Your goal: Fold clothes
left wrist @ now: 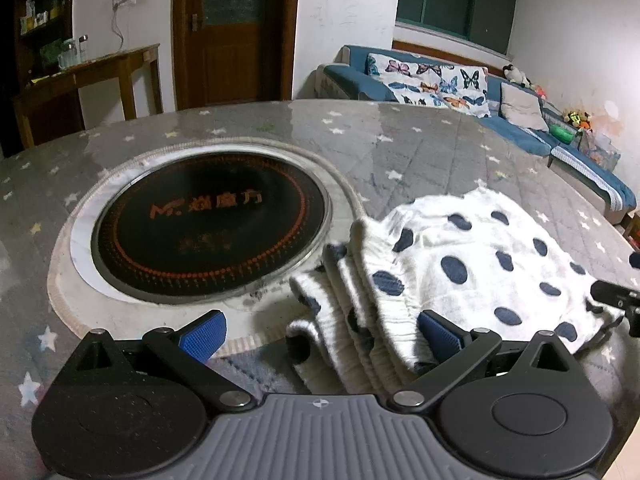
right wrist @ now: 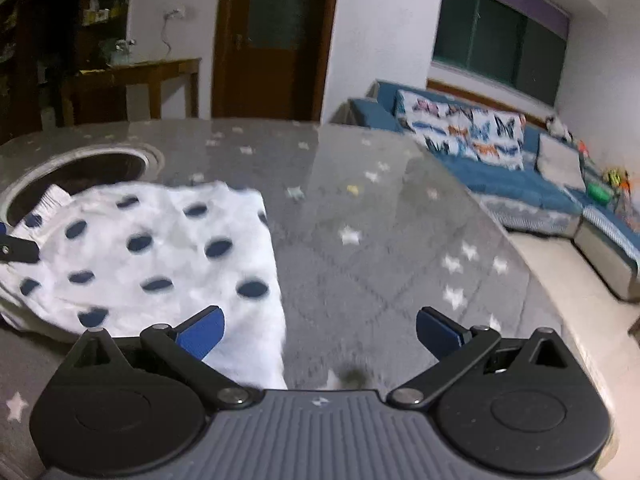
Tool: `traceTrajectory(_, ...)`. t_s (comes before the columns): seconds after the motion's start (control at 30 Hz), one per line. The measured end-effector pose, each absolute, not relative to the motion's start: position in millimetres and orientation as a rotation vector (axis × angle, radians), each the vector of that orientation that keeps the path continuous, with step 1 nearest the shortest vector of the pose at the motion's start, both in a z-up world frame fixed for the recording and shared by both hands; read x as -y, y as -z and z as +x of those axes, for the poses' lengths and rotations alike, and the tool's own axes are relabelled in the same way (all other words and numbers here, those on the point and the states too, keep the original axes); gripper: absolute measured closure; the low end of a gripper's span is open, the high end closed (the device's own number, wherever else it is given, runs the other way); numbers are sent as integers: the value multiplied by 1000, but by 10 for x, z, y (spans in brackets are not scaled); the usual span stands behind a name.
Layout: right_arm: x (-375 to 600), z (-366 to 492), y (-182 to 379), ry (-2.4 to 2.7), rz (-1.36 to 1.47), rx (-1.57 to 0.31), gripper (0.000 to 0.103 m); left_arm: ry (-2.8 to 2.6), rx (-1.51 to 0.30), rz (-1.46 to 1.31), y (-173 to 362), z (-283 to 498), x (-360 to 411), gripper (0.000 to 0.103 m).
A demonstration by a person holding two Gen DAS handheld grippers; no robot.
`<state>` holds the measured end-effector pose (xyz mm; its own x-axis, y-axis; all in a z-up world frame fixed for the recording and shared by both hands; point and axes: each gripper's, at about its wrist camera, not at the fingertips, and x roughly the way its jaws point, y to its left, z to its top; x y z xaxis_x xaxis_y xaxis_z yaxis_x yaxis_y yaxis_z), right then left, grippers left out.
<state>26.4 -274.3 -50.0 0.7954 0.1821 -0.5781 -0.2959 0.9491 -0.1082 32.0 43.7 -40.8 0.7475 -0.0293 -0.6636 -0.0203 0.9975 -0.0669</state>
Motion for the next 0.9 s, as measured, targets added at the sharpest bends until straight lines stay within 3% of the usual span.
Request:
traceTrajectory(0.37, 2298, 831, 290, -457, -79, -637, 0, -24, -694, -75, 273, 401, -525, 0)
traceTrajectory(0.53, 2128, 1147, 354, -482, -53, -694, 9, -27, -709, -78, 323, 498, -558, 0)
traceTrajectory(0.7, 1955, 1375, 475, -482, -75, -751, 25, -17, -721, -82, 368, 523, -573, 0)
traceTrajectory(0.9, 1847, 1456, 557, -468, -123, -763, 25, -4, -733, -97, 392, 523, -597, 0)
